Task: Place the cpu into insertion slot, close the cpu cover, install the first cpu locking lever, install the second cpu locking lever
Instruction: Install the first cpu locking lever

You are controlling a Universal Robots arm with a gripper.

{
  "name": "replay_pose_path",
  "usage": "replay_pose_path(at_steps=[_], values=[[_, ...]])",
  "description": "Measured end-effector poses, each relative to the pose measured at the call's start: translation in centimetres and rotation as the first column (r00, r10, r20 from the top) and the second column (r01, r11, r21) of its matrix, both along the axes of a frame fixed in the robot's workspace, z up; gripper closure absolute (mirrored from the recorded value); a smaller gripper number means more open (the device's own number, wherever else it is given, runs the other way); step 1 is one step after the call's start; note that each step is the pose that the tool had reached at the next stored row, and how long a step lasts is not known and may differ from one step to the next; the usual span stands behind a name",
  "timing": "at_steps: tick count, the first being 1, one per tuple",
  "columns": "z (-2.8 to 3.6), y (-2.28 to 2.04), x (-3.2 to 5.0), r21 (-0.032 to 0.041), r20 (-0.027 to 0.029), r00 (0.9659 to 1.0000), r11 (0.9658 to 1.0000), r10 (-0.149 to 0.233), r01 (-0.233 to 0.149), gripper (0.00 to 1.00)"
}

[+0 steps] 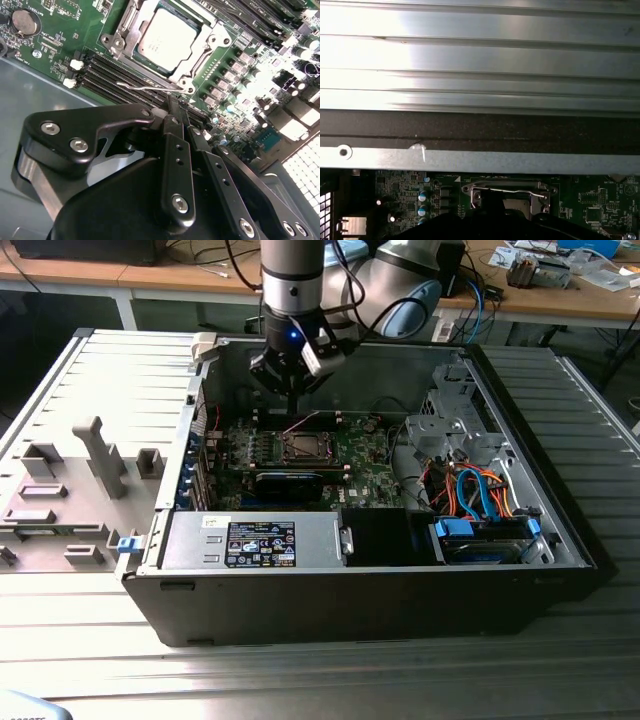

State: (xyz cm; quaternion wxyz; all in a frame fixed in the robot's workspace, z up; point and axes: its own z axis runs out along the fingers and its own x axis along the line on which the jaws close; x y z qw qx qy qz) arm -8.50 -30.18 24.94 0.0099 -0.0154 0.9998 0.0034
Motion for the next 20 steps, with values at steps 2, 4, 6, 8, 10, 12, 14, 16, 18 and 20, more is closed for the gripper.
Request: replay_pose_path(at_steps=[2,4,6,8,10,12,14,16,18,20], values=[[-0.02,0.00,0.06,0.0000,0.0000,1.0000,1.0000,0.000,0.000,0.89],[-0.05,0.00,0.12,0.0001,0.0000,1.0000,1.0000,0.000,0.000,0.89],[-0.07,0.00,0.17,-0.0001,-0.0001,1.0000,1.0000,0.000,0.000,0.89],[-0.10,0.00,0.23,0.0000,0.0000,1.0000,1.0000,0.000,0.000,0.89],[-0.12,0.00,0.30,0.0001,0.0001,1.0000,1.0000,0.000,0.000,0.89],[-0.16,0.00,0.44,0.0000,0.0001,1.0000,1.0000,0.000,0.000,0.89],[-0.18,0.00,0.50,0.0000,0.0000,1.0000,1.0000,0.000,0.000,0.89],[-0.20,0.00,0.55,0.0000,0.0000,1.0000,1.0000,0.000,0.000,0.89],[-0.22,0.00,0.60,0.0000,0.0000,1.0000,1.0000,0.000,0.000,0.89],[-0.26,0.00,0.71,0.0000,0.0000,1.0000,1.0000,0.000,0.000,0.89]])
